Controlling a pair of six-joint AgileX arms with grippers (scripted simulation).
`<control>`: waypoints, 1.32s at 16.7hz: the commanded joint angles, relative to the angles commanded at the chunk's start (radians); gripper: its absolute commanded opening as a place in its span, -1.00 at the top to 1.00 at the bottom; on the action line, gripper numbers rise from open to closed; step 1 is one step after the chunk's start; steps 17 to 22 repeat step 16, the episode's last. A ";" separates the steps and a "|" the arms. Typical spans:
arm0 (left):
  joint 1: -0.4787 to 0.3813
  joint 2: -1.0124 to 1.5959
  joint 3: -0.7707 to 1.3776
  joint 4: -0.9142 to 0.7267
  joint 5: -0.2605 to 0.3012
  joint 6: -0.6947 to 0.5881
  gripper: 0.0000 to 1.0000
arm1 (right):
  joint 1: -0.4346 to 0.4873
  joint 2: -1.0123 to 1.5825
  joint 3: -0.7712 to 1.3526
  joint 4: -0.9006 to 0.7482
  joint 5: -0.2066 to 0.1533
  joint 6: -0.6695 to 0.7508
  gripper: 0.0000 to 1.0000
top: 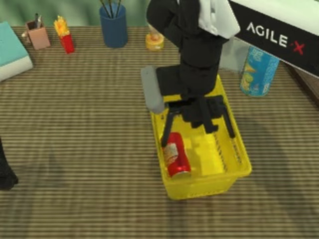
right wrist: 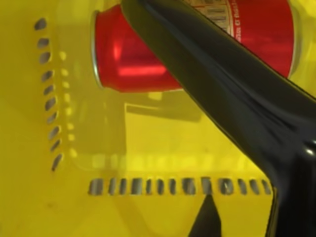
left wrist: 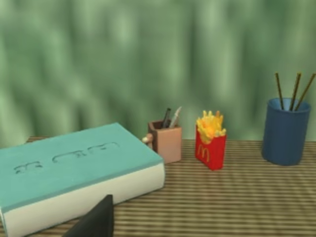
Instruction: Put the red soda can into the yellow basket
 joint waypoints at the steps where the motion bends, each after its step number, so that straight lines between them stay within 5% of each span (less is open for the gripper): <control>1: 0.000 0.000 0.000 0.000 0.000 0.000 -1.00 | 0.000 0.000 0.000 0.000 0.000 0.000 1.00; 22: 0.000 0.000 0.000 0.000 0.000 0.000 -1.00 | -0.028 -0.028 0.151 -0.179 0.000 -0.036 1.00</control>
